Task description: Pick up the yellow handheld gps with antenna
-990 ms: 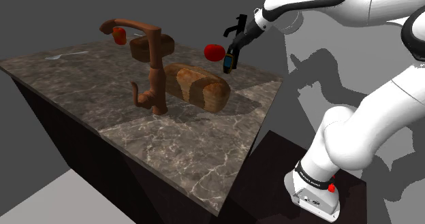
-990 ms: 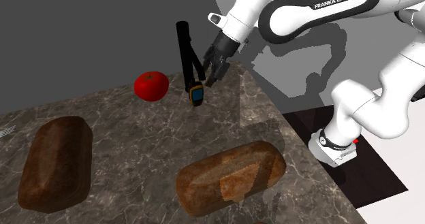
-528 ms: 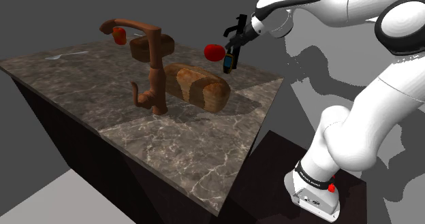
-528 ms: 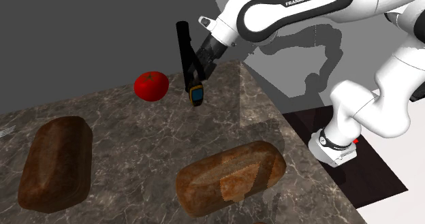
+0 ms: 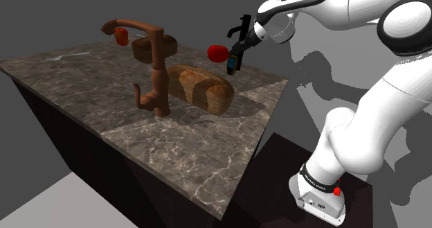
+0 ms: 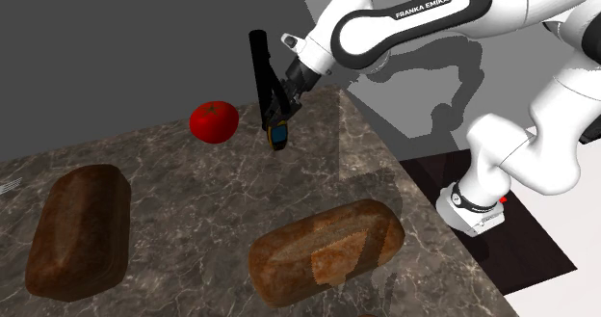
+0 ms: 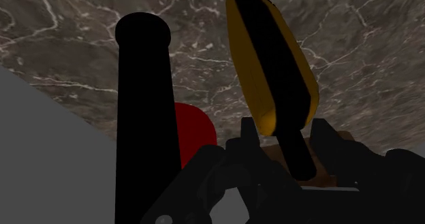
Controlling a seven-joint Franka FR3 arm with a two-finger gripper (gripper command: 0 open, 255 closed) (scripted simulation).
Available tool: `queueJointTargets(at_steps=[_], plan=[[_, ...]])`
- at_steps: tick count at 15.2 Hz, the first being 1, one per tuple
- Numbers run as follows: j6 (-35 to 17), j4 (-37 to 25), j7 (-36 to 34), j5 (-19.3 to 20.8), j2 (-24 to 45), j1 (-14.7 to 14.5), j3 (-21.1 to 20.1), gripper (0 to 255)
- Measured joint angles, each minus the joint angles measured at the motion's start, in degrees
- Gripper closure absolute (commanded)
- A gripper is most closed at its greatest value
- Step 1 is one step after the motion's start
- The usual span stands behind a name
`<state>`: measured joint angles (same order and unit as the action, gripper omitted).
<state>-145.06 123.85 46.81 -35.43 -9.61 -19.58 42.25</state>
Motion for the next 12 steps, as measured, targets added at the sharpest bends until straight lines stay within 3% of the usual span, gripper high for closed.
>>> queueJointTargets(at_steps=[7, 12], plan=[[0.04, -0.02, 0.01, 0.0, 0.0, 0.01, 0.02, 255], [2.03, -1.47, -3.19, 3.27, -1.43, 0.97, -0.96, 255]])
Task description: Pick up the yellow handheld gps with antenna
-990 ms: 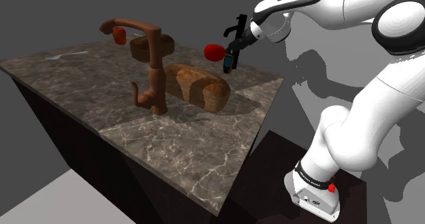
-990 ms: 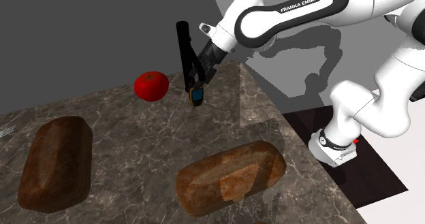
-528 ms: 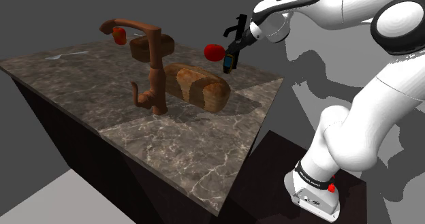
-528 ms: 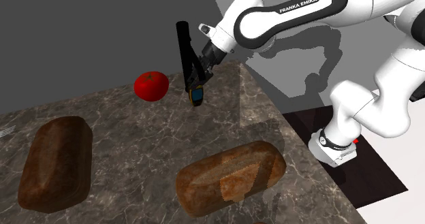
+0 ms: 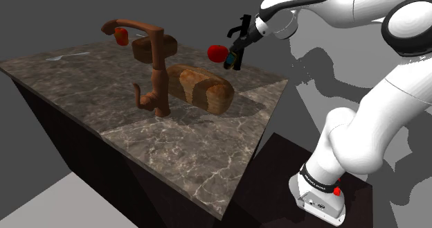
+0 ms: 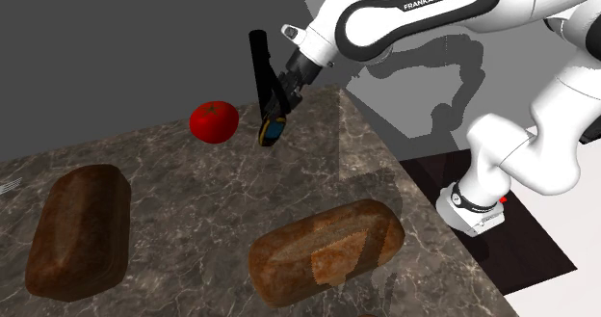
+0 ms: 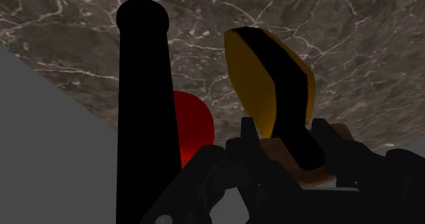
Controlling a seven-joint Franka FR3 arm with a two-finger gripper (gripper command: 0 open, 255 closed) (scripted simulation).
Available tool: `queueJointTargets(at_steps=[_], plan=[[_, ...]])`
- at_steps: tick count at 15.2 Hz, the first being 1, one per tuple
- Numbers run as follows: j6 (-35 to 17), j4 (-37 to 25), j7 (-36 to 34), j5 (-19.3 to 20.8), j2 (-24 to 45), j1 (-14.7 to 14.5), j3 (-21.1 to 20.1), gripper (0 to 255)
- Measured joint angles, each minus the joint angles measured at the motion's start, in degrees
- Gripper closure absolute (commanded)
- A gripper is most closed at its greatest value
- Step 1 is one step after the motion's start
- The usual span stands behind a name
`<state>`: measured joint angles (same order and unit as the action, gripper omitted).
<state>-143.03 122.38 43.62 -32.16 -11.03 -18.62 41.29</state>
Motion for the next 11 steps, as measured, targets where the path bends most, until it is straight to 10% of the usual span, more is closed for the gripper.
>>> queueJointTargets(at_steps=[11], plan=[[6.52, -4.68, -6.83, 6.48, -1.78, 1.89, -1.86, 255]])
